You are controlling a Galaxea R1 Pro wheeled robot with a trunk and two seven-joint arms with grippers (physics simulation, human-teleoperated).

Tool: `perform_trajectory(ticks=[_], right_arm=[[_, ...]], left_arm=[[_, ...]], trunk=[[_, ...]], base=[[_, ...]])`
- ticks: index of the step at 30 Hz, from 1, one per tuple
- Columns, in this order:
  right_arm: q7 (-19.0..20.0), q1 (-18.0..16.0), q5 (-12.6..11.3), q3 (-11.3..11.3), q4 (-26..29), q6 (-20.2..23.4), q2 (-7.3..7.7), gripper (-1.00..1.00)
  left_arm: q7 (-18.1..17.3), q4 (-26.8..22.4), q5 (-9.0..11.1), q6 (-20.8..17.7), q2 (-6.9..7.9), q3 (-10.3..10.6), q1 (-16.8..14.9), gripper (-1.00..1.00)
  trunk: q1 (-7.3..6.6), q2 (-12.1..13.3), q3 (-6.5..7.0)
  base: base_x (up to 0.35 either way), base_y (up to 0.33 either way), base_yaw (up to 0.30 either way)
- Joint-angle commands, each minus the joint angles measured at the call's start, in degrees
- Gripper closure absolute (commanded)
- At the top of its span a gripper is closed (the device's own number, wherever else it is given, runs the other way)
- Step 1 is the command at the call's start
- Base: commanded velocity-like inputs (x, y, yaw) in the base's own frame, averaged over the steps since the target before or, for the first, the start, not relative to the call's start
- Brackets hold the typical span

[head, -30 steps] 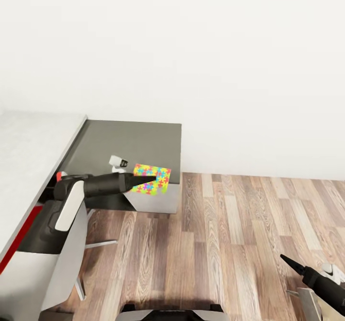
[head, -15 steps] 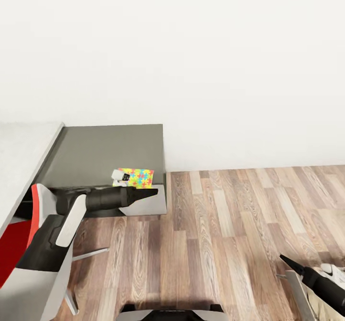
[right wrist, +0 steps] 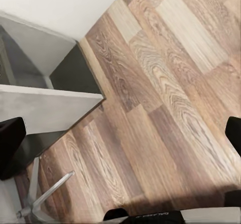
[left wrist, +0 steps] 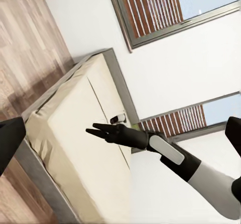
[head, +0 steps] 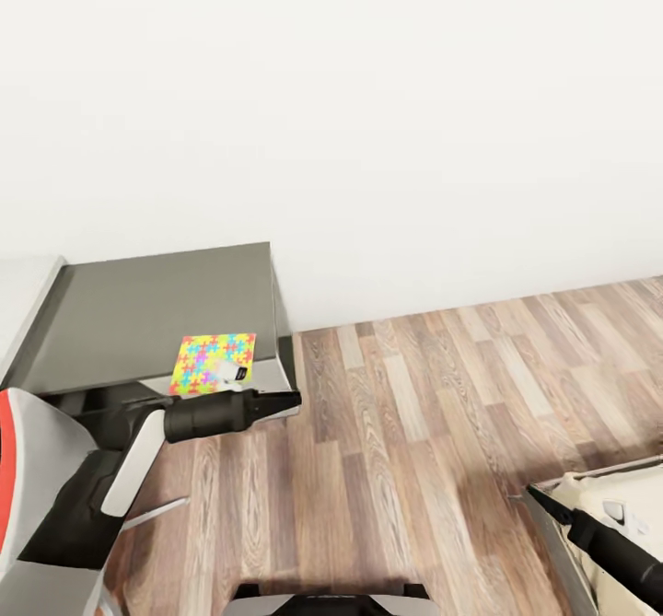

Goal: Put all the toys in the child's room - the three board games (two on the bed and one on the table), the two jigsaw puzzles on the table, and the tennis ball on the table - inside the toy box on the table in the child's room.

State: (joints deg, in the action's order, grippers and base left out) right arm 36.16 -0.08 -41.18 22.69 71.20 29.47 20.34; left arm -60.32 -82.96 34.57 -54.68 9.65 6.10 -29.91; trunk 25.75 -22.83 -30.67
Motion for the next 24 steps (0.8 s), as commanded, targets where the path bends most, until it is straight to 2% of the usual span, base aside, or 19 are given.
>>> perform_trajectory(ticks=[1,10,17,21,24], right_arm=[[-0.1,0.0,-0.4,-0.7,0.1,0.3,-0.07,-1.00],[-0.7,0.0,-0.4,-2.8,1.1,0.4,-0.76,-1.00],[-0.9,-0.9,-0.6,-5.0,7.6,1.5,-0.74,-1.00],[-0.9,-2.6,-0.6,-5.4,9.8,4.8,-0.74,-1.00],[-0.9,-4.6,-0.6,-5.6,11.5,10.4,-0.86,-1.00]], left_arm=[[0.0,0.0,0.2,-0.1,0.11,0.0,0.5,-1.00],[0.0,0.2,0.1,1.4,0.35,-0.3,3.0,-1.00],[0.0,0.4,0.2,2.6,0.36,-3.8,3.4,-1.00],[0.0,0.5,0.2,2.7,0.42,-4.7,3.9,-1.00],[0.2,0.5,0.1,2.8,0.40,-5.7,4.3,-1.00]], trunk=[[0.03,-0.1,-0.07],[0.03,-0.1,-0.07],[0.03,-0.1,-0.07],[0.03,-0.1,-0.07],[0.03,-0.1,-0.07]], base=[[0.000,0.000,-0.280],[-0.103,-0.060,-0.280],[-0.046,-0.019,-0.244],[-0.009,-0.004,-0.086],[-0.004,-0.001,-0.034]])
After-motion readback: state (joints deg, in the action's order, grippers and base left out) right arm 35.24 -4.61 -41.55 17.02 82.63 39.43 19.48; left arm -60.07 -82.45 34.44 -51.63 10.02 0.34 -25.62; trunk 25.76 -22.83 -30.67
